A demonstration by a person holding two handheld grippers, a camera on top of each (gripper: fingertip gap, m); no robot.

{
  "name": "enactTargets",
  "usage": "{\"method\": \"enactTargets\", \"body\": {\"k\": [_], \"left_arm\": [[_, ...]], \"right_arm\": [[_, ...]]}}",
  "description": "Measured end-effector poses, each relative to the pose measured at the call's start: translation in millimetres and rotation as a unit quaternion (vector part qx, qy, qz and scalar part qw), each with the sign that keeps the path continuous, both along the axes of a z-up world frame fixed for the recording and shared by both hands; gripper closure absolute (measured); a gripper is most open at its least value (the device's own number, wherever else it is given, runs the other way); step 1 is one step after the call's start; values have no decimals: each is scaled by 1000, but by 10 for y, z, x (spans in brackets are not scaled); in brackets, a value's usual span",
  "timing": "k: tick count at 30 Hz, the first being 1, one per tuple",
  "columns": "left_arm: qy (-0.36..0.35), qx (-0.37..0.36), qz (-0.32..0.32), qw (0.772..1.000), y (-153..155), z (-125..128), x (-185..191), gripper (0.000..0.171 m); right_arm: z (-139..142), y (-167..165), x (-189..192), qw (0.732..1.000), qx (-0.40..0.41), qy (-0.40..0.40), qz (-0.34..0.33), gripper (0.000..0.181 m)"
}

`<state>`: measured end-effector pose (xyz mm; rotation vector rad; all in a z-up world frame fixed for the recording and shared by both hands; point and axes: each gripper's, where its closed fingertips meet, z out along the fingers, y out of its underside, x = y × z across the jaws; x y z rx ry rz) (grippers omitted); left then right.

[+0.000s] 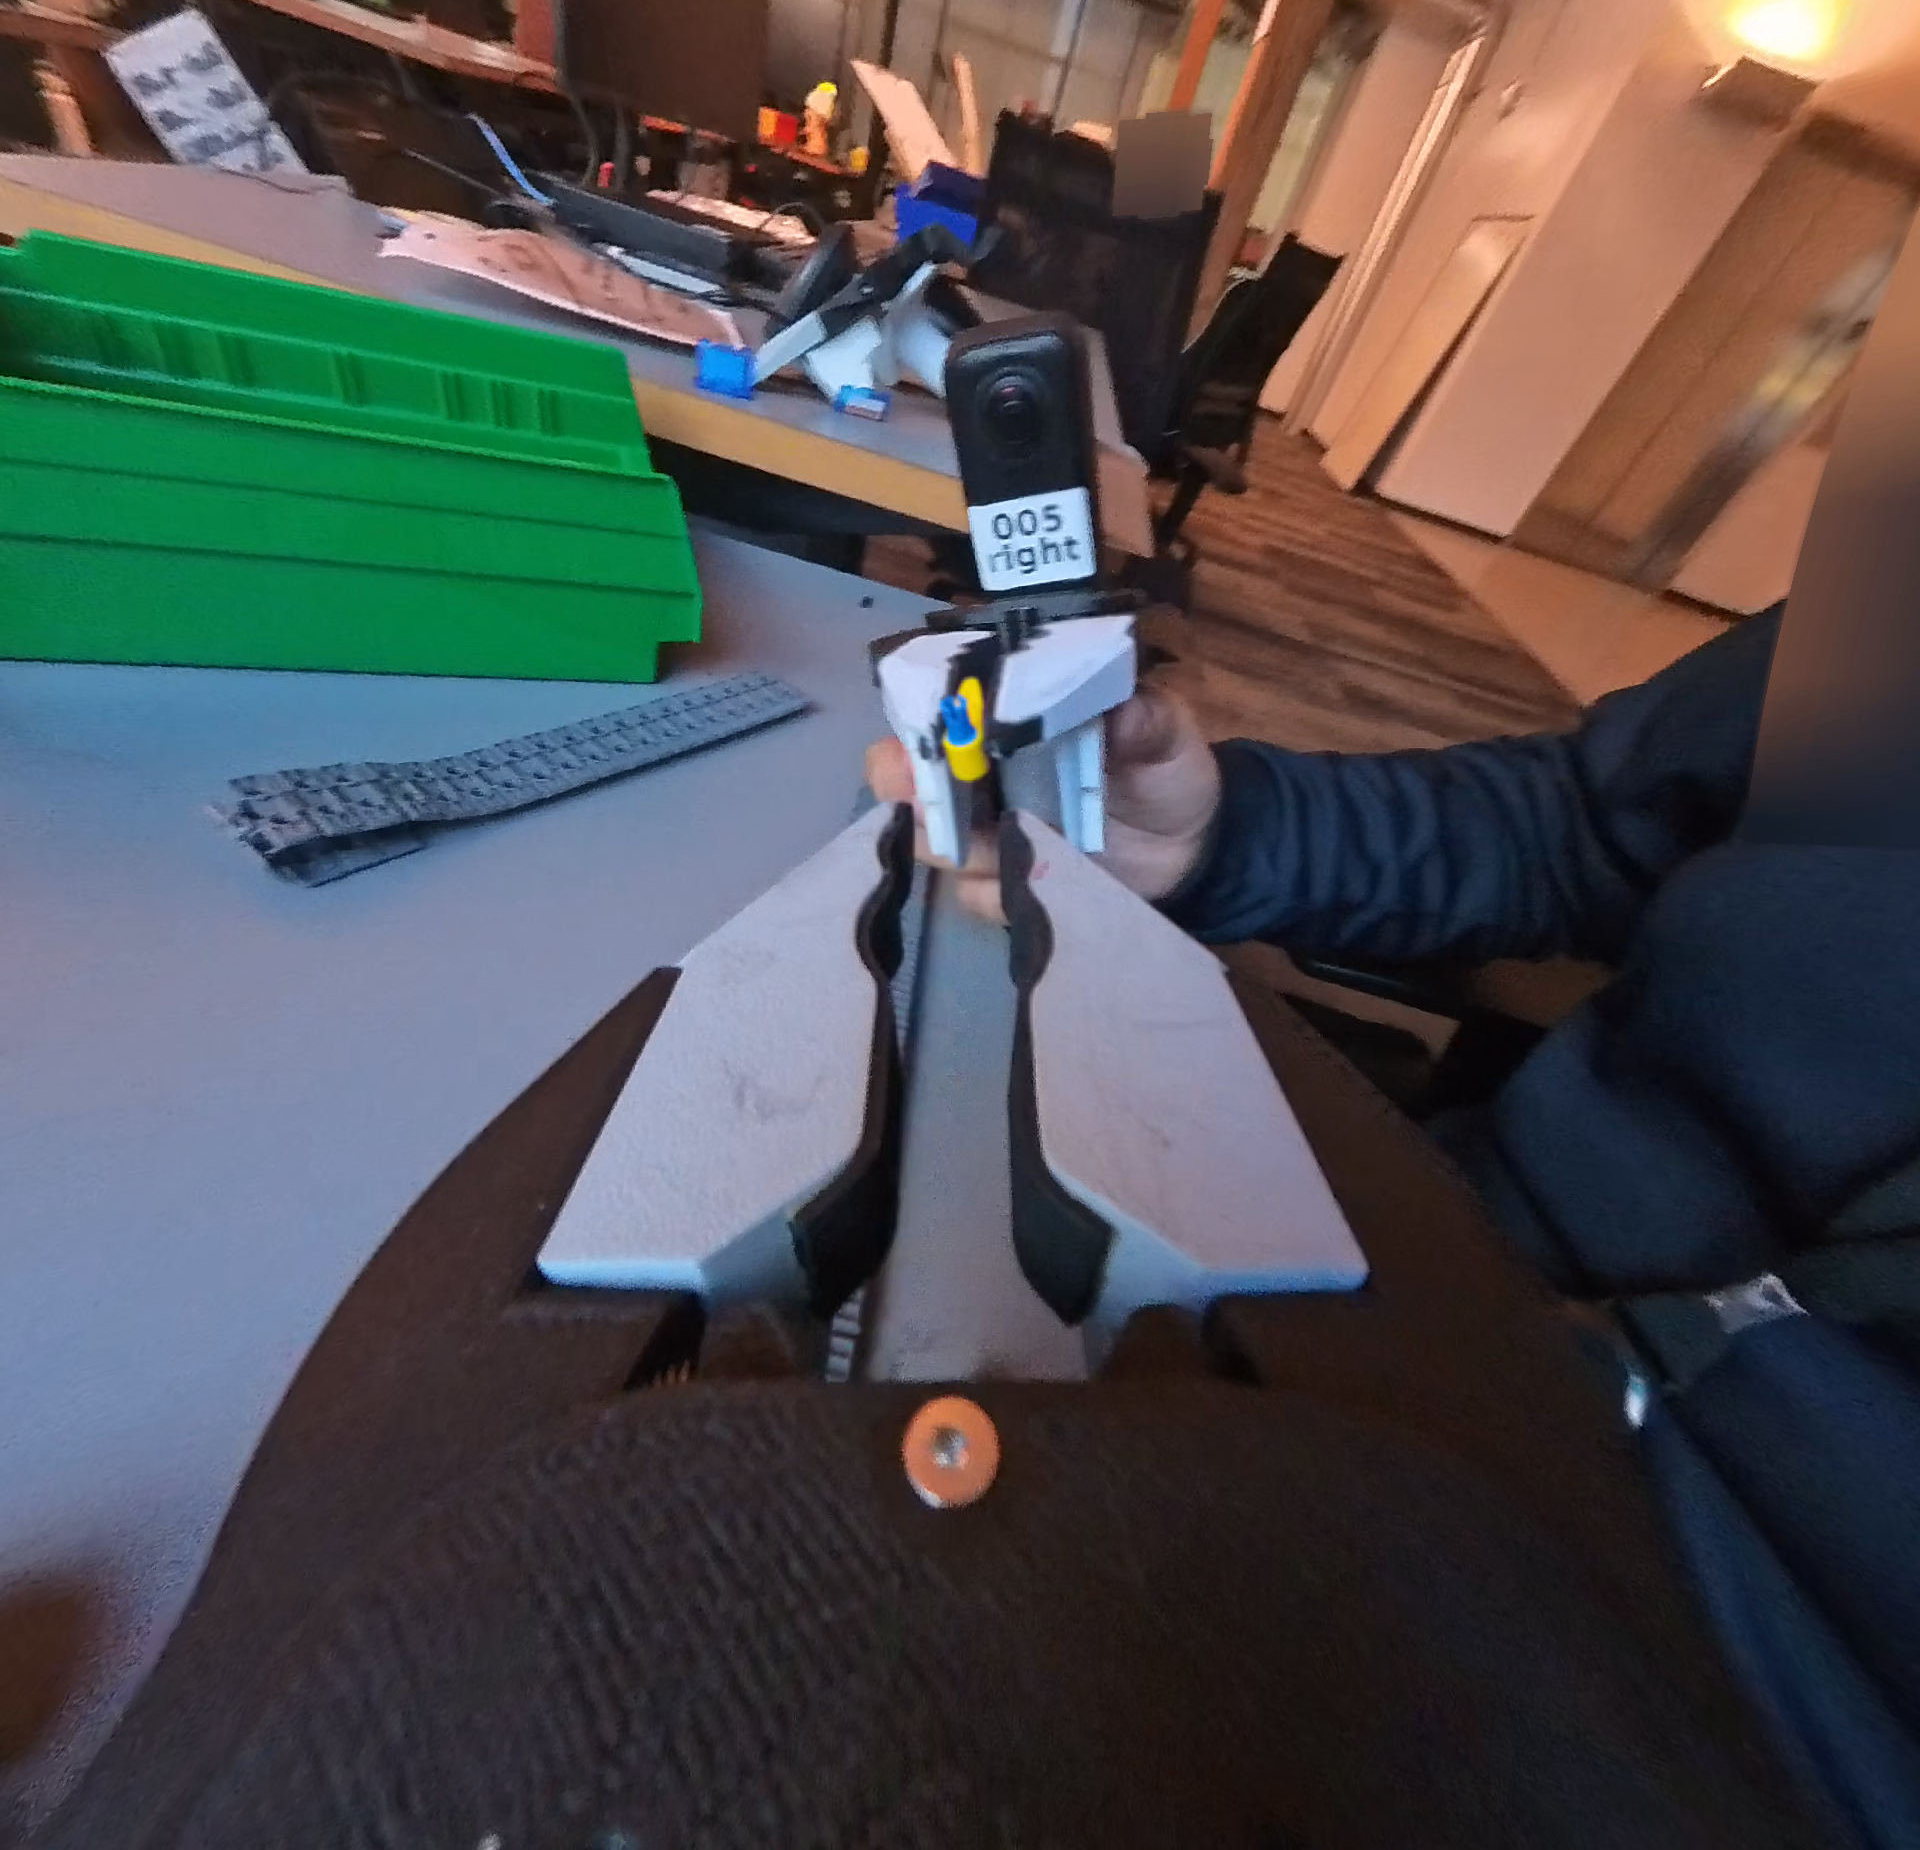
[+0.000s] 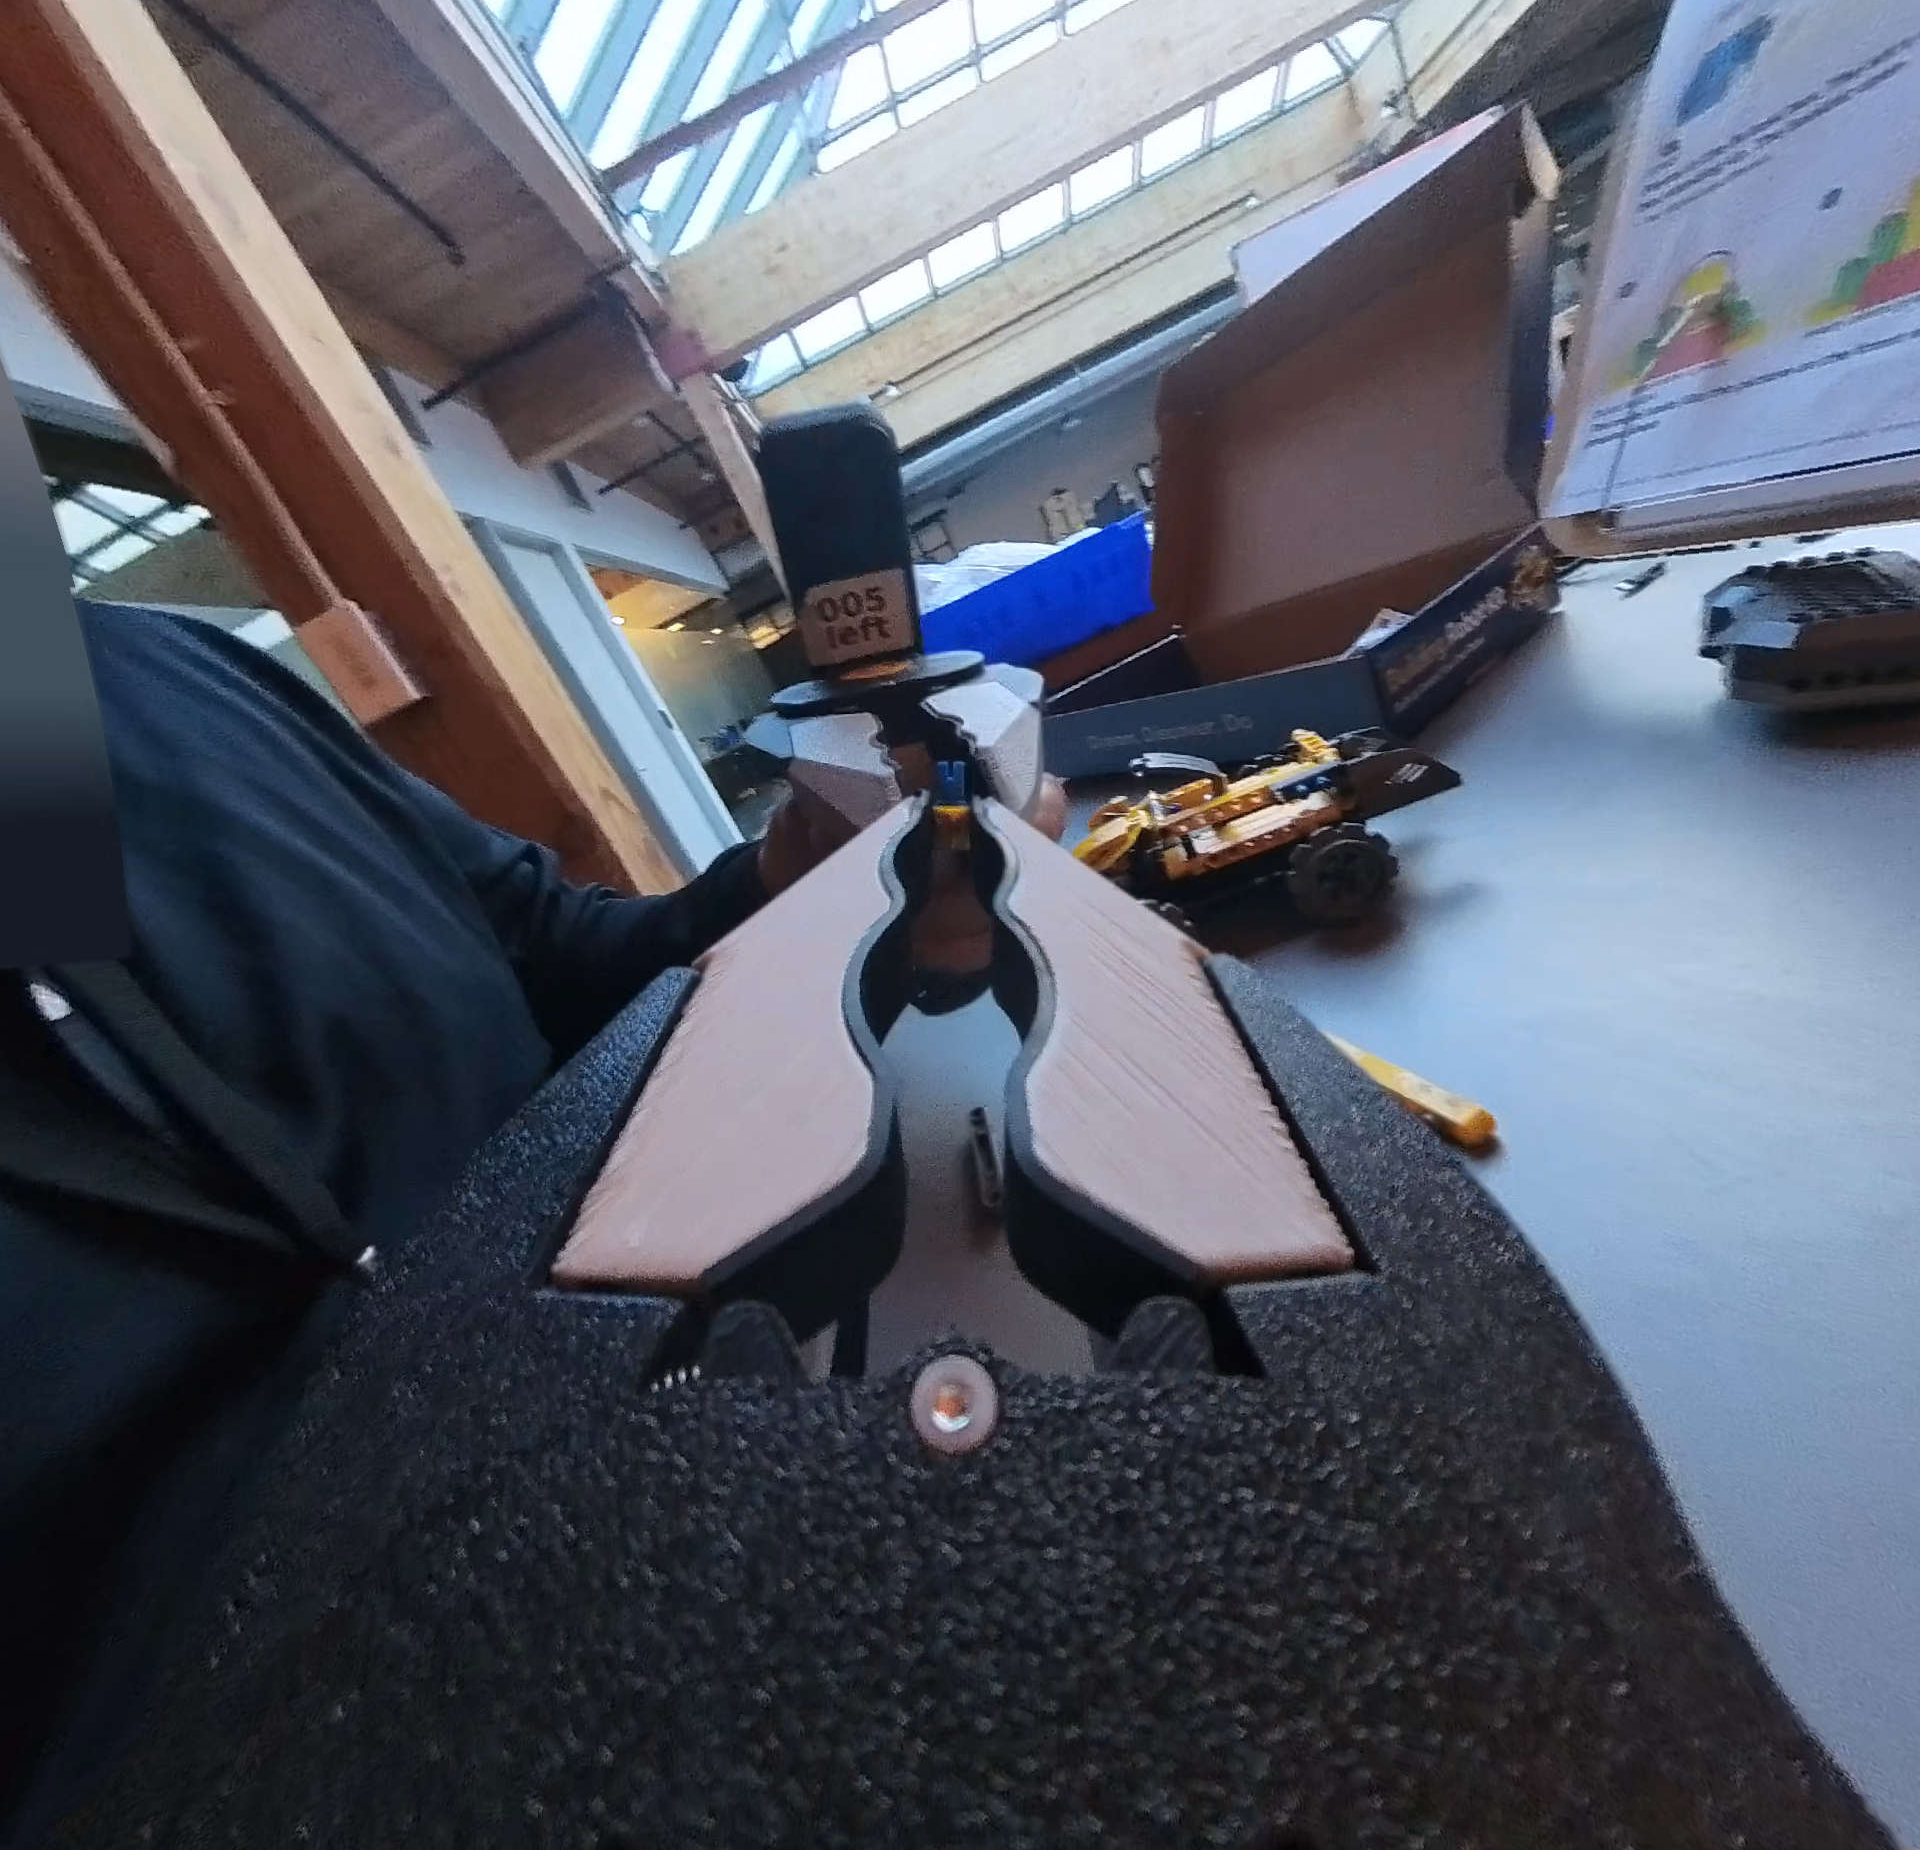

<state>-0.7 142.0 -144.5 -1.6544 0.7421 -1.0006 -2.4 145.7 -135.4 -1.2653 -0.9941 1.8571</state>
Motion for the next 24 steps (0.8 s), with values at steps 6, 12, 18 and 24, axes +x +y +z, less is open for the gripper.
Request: {"method": "enactTargets", "body": {"k": [6, 12, 18, 24], "left_arm": [[21, 24, -3, 999, -33, -47, -42, 145], [156, 153, 36, 975, 27, -119, 30, 138], [249, 272, 80, 926, 120, -110, 48, 151], [317, 309, 89, 892, 174, -189, 7, 155]], "right_arm": [[-30, -43, 23, 996, -66, -18, 63, 178], [-59, -66, -46, 986, -121, -45, 104, 178], [-166, -65, -128, 980, -146, -79, 106, 177], [-242, -31, -152, 975, -175, -89, 105, 177]]}}
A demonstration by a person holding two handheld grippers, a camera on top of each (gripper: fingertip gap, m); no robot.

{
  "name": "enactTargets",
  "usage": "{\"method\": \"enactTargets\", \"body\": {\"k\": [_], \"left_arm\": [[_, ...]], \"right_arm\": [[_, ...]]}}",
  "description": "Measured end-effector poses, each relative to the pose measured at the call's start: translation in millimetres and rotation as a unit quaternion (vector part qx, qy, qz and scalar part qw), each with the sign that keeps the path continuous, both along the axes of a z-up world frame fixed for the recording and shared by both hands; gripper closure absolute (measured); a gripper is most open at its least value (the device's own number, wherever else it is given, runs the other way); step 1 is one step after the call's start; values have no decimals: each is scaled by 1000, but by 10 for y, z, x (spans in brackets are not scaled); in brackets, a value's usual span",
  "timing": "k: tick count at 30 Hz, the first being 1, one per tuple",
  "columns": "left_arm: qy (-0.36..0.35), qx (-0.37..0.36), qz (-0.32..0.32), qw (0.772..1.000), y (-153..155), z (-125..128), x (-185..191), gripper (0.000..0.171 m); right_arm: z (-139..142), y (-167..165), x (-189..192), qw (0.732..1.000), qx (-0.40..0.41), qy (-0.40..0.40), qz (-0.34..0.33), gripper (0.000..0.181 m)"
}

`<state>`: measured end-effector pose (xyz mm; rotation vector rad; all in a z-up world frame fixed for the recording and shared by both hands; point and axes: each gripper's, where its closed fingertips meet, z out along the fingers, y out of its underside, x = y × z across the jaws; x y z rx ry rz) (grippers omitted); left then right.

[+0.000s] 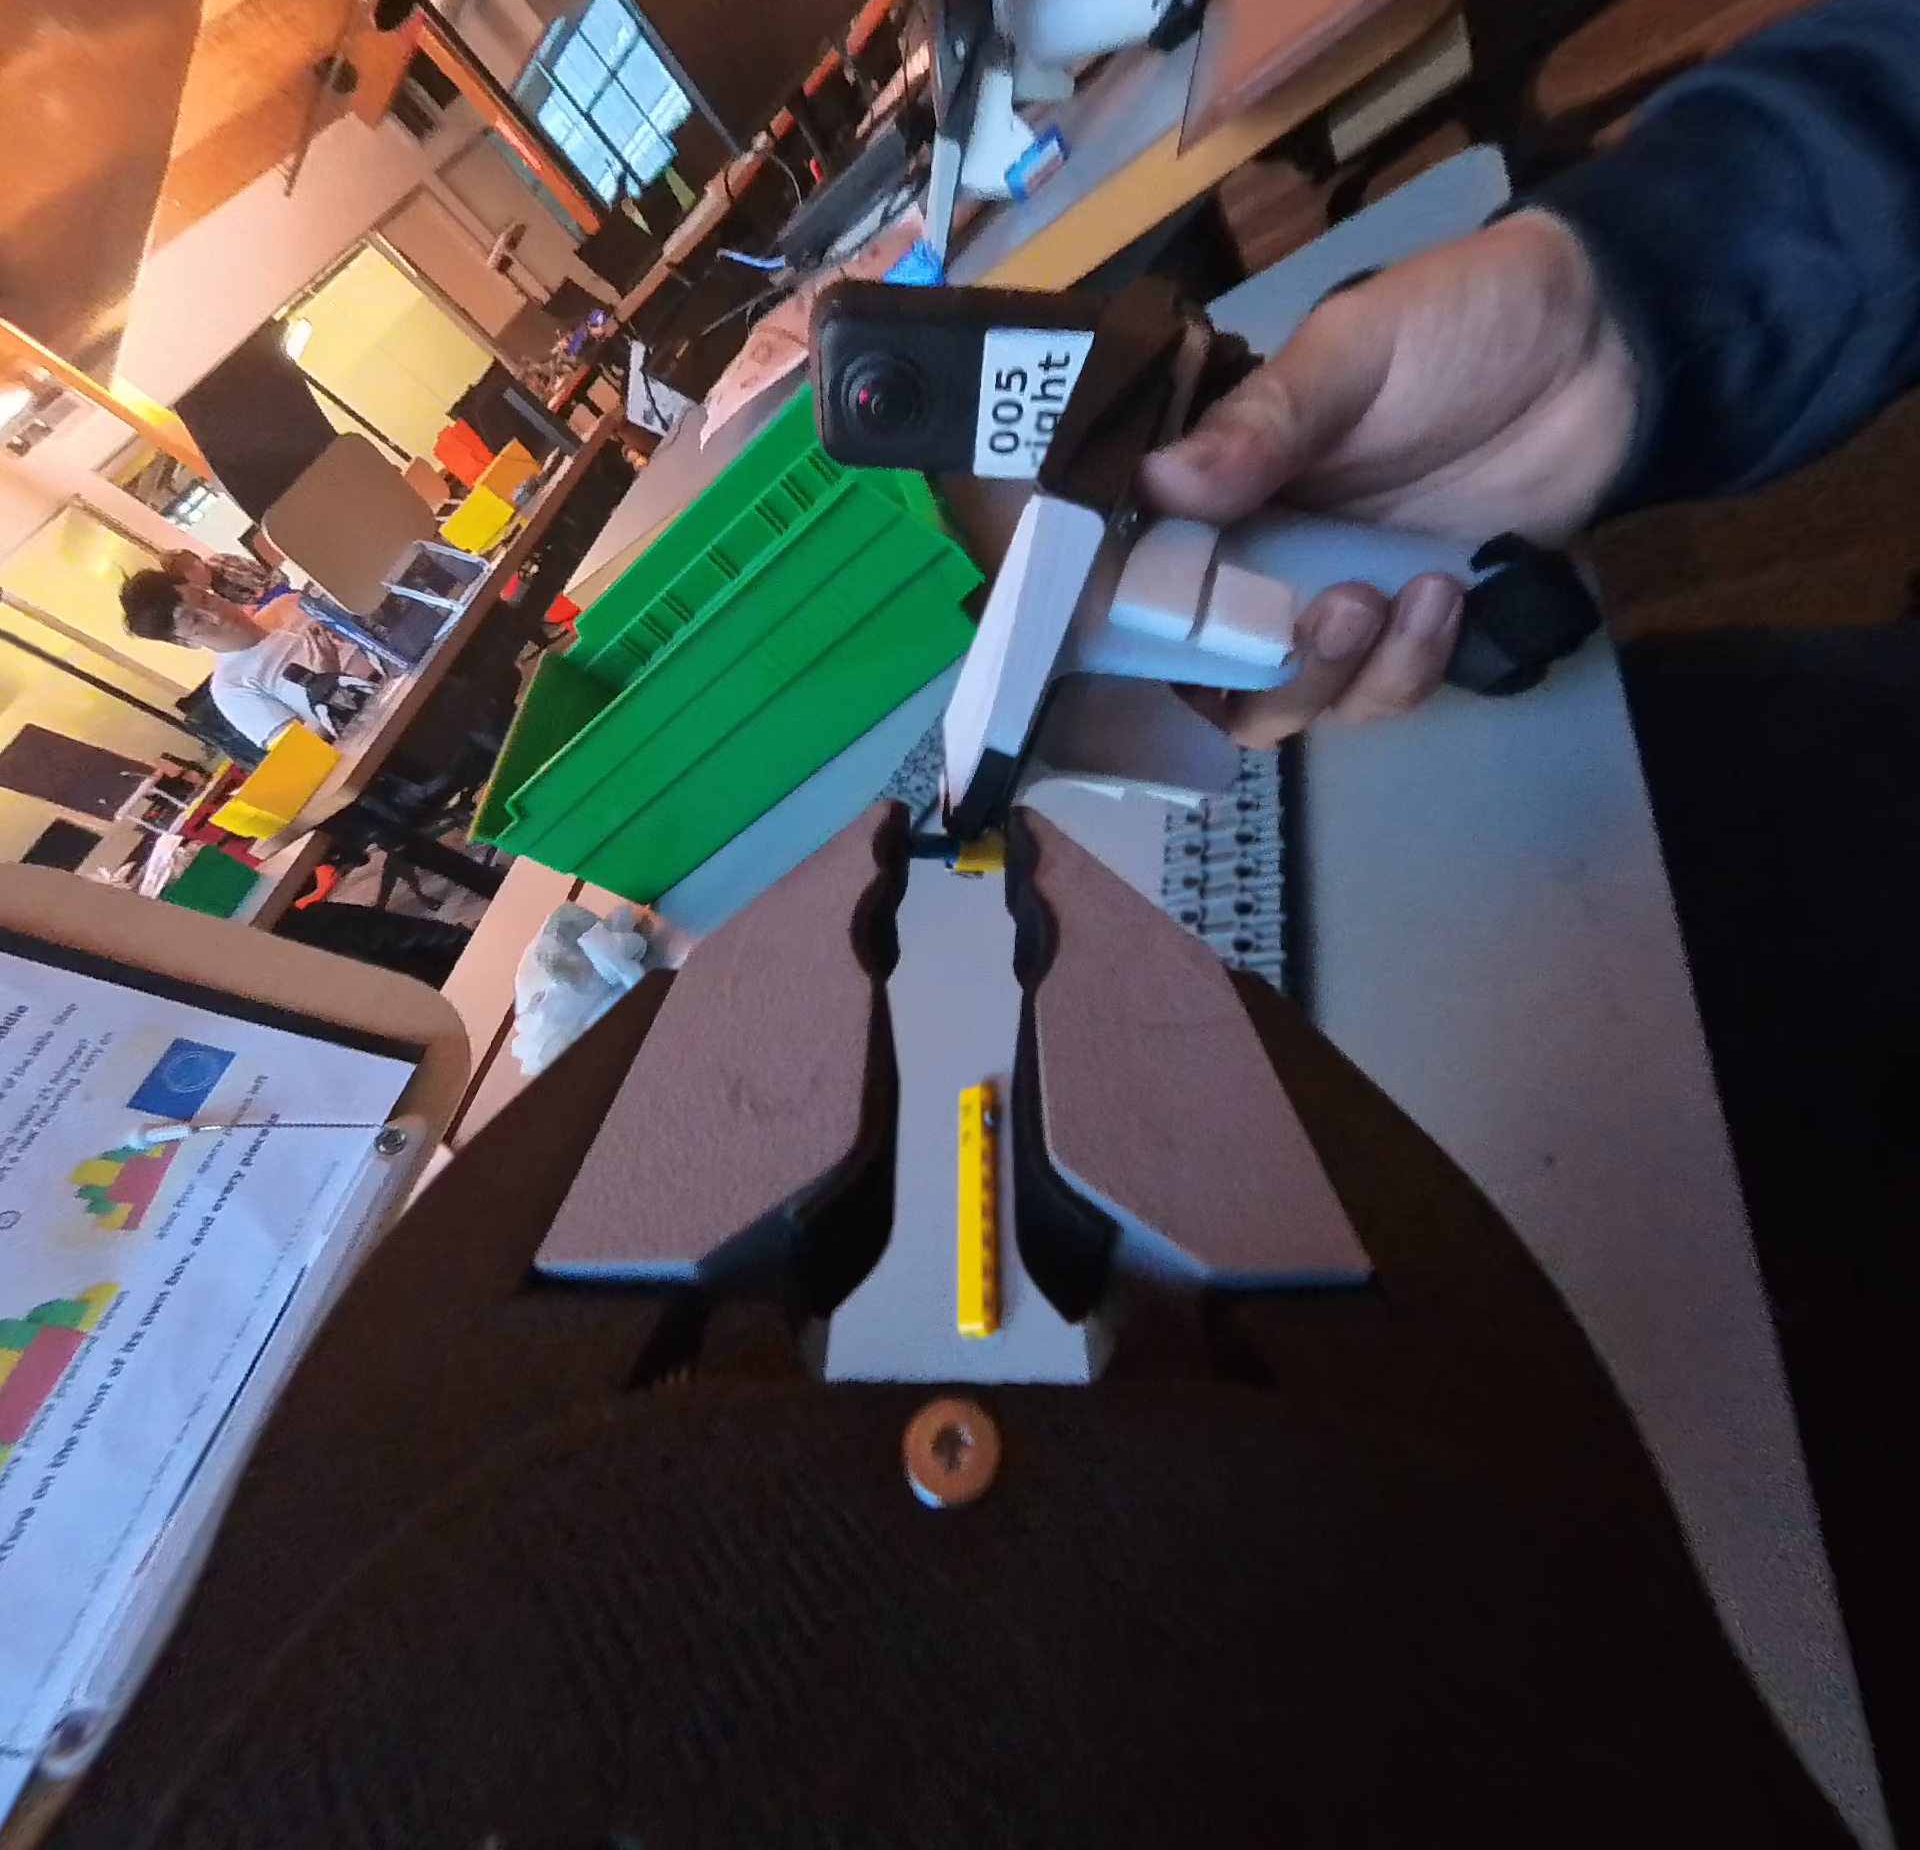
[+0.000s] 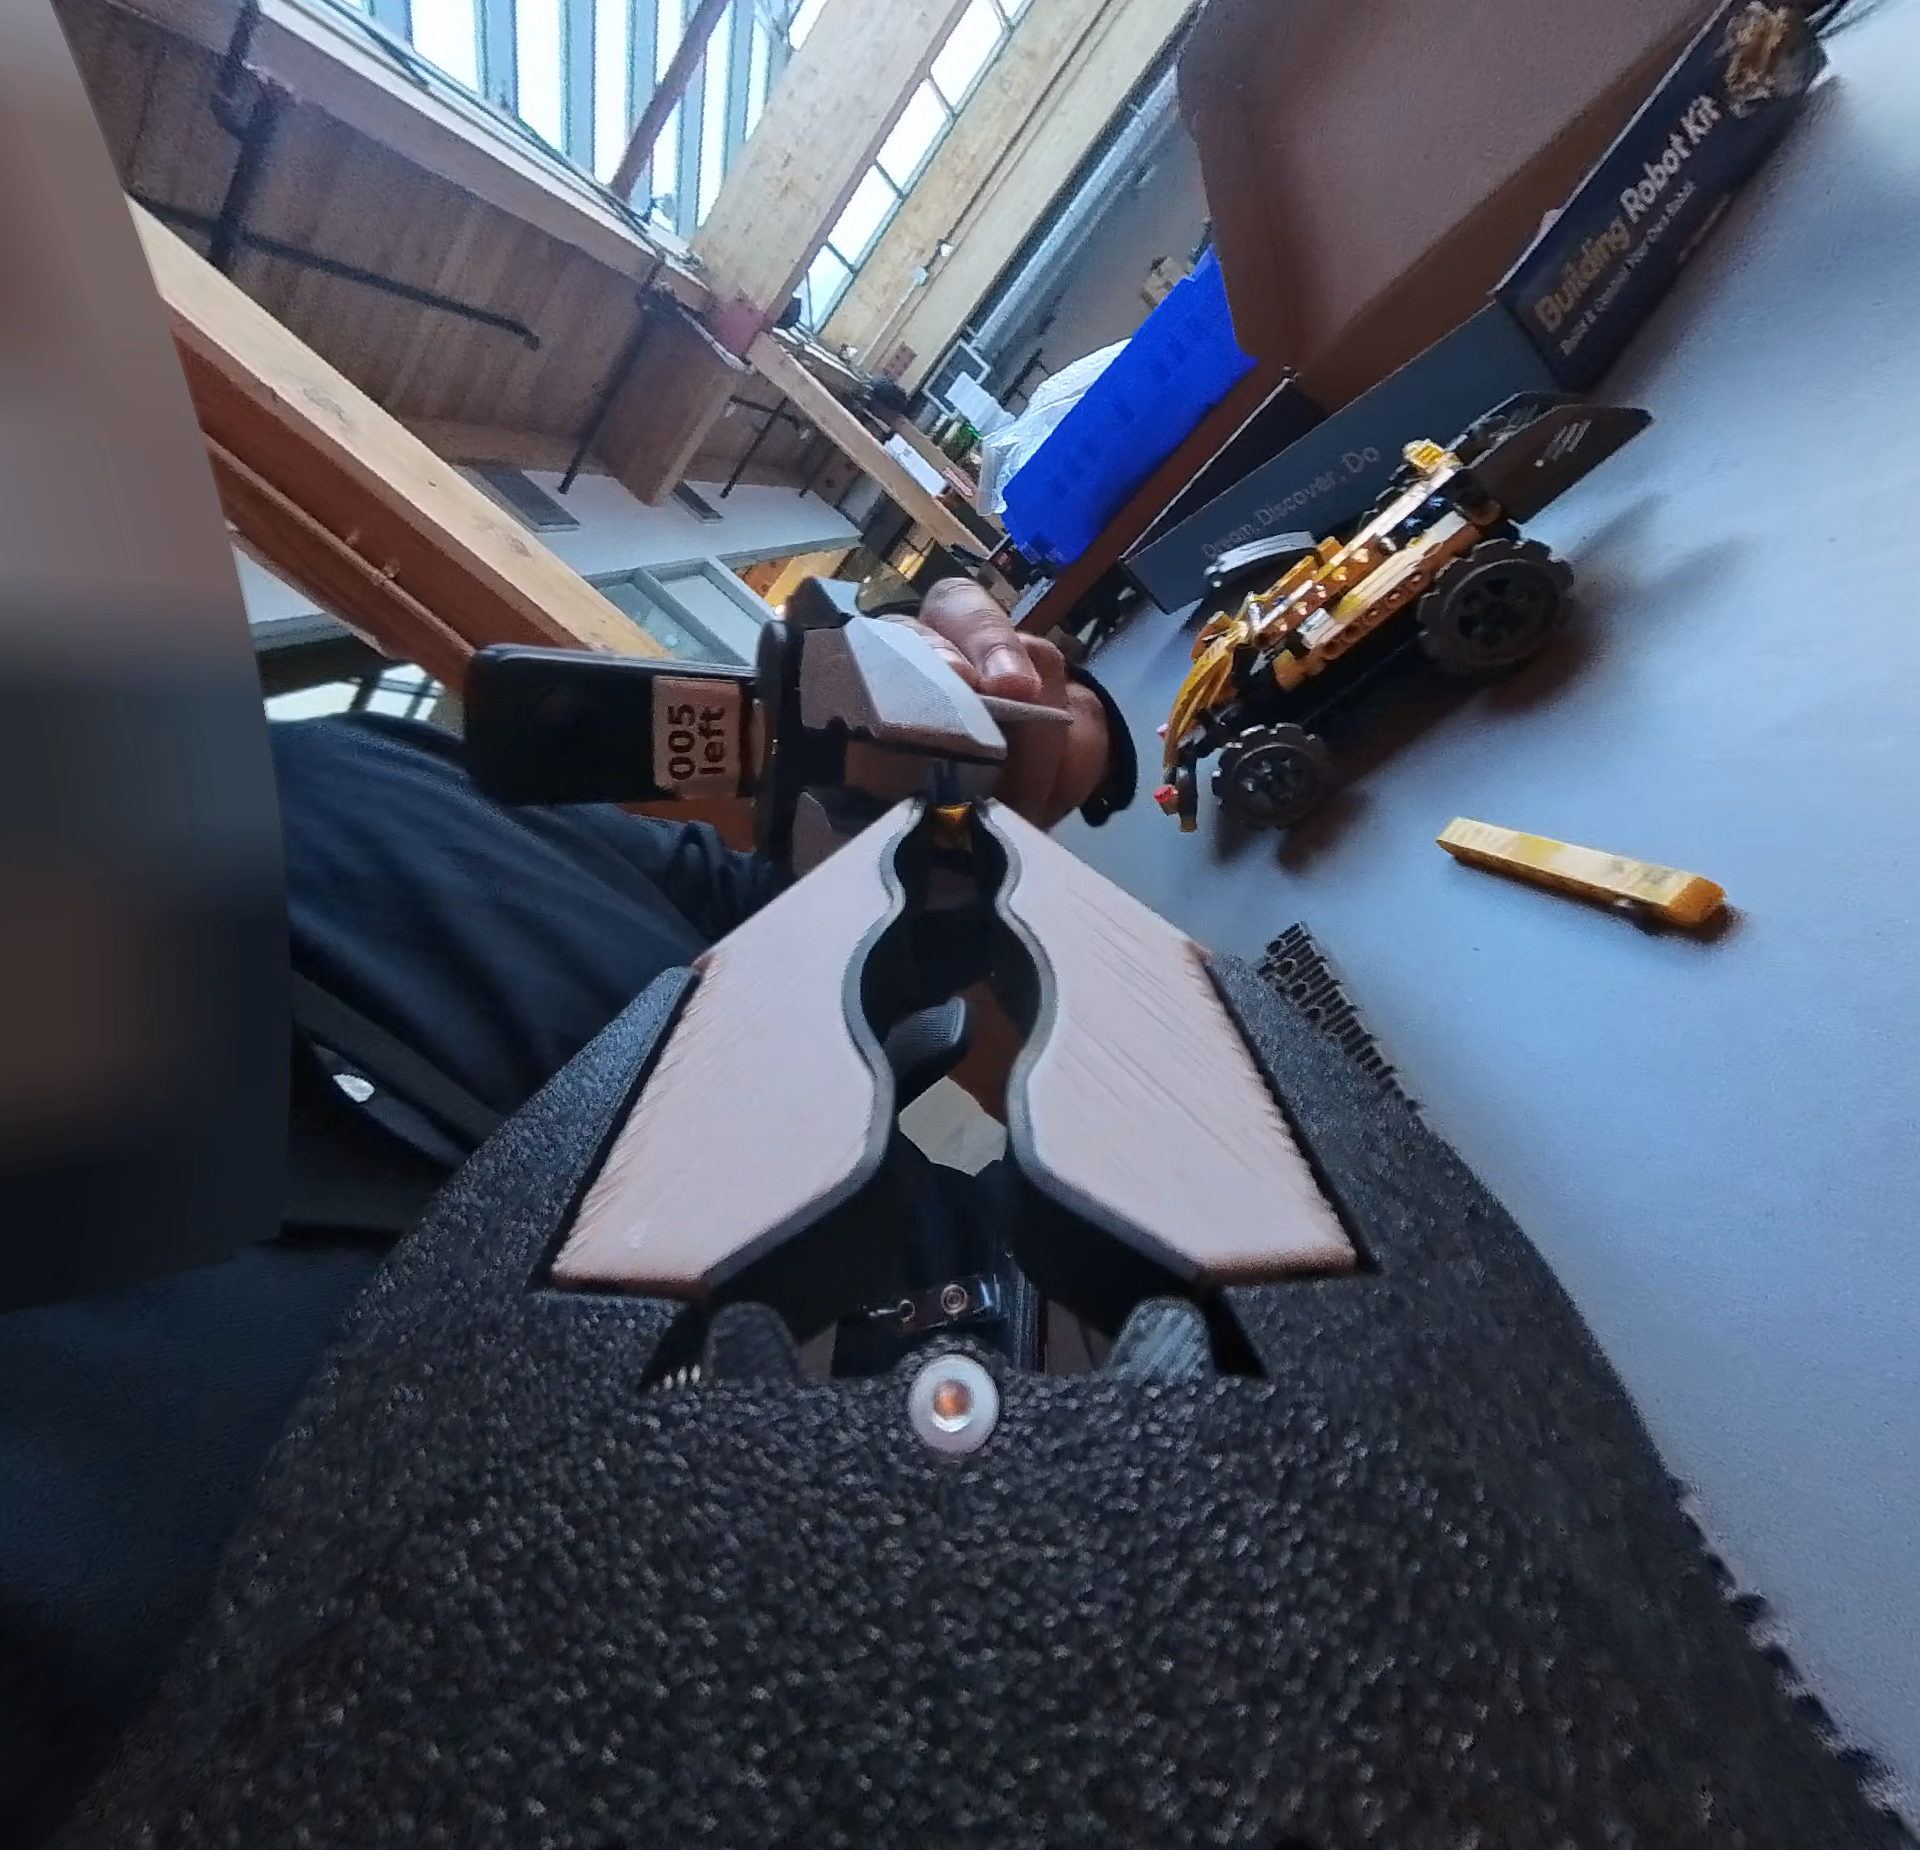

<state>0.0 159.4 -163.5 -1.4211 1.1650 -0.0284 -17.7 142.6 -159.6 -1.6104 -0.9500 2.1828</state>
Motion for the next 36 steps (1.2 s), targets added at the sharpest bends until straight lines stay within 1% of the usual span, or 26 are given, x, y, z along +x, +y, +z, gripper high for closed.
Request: {"method": "enactTargets", "body": {"k": [3, 6, 9, 12, 13, 15, 18, 22, 25, 26, 27, 29, 31, 34, 36], "left_arm": [[27, -5, 8, 1000, 36, -62, -58, 155], [39, -38, 7, 998, 56, -111, -124, 155], [56, -40, -26, 997, 0, -96, -112, 155], [62, -25, -53, 996, -48, -54, -69, 155], [64, -20, -56, 996, -47, -45, -63, 155], [70, -9, -61, 996, -52, -32, -59, 155], [61, 3, -55, 997, -51, -9, -73, 155], [18, -34, -48, 998, -85, -18, -113, 155], [20, -22, -53, 998, -133, -8, -126, 156], [28, -19, -50, 998, -135, -20, -135, 155], [38, -15, -49, 998, -140, -31, -139, 155], [53, -4, -51, 997, -166, -29, -126, 155], [62, 2, -53, 997, -189, -30, -102, 156], [70, 4, -46, 996, -187, -45, -89, 156], [75, 7, -43, 996, -192, -48, -89, 155]], "right_arm": [[-73, 52, -5, 1000, 14, -17, -11, 174], [-150, 127, 35, 995, 82, -49, -37, 167], [-135, 163, 54, 988, 133, -60, -52, 163], [-62, 93, 35, 989, 132, -43, -40, 162], [-60, 55, 28, 990, 134, -41, -33, 165], [-80, 2, 17, 988, 149, -41, -28, 180], [-38, -5, 18, 984, 174, -27, -39, 181], [-23, -41, -16, 973, 222, -20, -54, 181], [-38, -55, -40, 981, 188, -33, -42, 179], [-32, -49, -42, 984, 172, -35, -38, 164], [1, -54, -33, 986, 161, -26, -35, 160], [45, -62, -24, 987, 155, -15, -37, 167], [-5, -62, -44, 985, 166, -33, -39, 168], [-4, -102, -52, 986, 159, -28, -35, 176], [-35, -121, -52, 987, 154, -32, -33, 175]]}}
